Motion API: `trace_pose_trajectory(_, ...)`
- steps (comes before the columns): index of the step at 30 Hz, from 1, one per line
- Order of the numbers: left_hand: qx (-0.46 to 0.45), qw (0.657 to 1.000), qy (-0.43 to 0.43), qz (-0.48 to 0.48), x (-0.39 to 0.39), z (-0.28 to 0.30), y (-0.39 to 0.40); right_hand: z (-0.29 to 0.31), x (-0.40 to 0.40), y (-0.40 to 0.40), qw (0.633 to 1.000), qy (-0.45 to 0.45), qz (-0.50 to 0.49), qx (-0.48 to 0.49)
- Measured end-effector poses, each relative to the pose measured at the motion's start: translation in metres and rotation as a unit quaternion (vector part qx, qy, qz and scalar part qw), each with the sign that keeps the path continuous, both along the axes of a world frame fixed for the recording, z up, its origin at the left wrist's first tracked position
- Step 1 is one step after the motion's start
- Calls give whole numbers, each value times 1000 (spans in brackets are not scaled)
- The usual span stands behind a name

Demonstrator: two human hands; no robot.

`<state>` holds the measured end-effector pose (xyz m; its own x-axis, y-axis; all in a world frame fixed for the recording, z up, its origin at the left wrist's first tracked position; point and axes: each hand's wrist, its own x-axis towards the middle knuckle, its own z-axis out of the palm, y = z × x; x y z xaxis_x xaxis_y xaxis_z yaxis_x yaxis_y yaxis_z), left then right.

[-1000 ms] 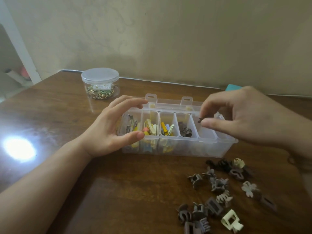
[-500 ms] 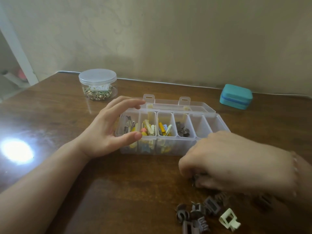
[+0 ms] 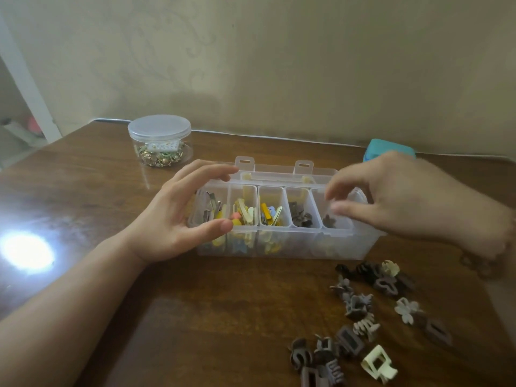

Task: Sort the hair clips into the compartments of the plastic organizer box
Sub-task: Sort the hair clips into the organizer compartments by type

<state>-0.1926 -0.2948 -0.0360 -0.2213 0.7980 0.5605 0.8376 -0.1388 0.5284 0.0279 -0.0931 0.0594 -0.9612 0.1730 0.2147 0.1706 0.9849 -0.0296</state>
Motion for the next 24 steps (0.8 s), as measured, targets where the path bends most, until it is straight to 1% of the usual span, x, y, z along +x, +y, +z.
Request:
trace_pose_trajectory(2,-1,1000,-4,0,0,0,0,12,6,-9,1000,27,11,-3)
trace_pose_trajectory(3,0,1000,-5,-1,0,0,0,17,10,-16,1000,16,26,5)
trace_pose_trajectory(4,1,1000,-5,-1,0,0,0,18,15,-21,999,-18,42,10)
trace_pose_trajectory(6,2,1000,-5,0,0,0,0,9,24,-33,993,-108,39,11)
trace_pose_trajectory(7,1,1000,-7,-1,0,0,0,0,30,-37,992,-120,41,17)
trace_pose_trajectory(10,-3,1000,-9,0,0,-1,0,-29,39,-43,992,-112,37,52)
trace_pose_trajectory(14,-4,1000,-16,-5,0,-2,1,-49,39,-45,995,-65,41,57)
trace_pose_trajectory(17,0,1000,-19,-5,0,-2,1,-41,37,-39,999,-17,30,4)
trace_pose_trajectory(18,1,1000,-23,-4,1,-2,1,-35,36,-35,999,25,19,-23)
trace_pose_trajectory(20,3,1000,-29,-4,2,-2,2,-24,33,-29,985,140,4,-100)
trace_pose_trajectory(21,3,1000,-30,-4,2,-2,2,-21,30,-26,979,167,-8,-116)
trace_pose_trajectory(22,3,1000,-30,-5,2,-2,2,-21,26,-24,979,165,-23,-119)
trace_pose_trajectory(24,2,1000,-30,-8,2,-1,1,-27,22,-20,988,108,-45,-103)
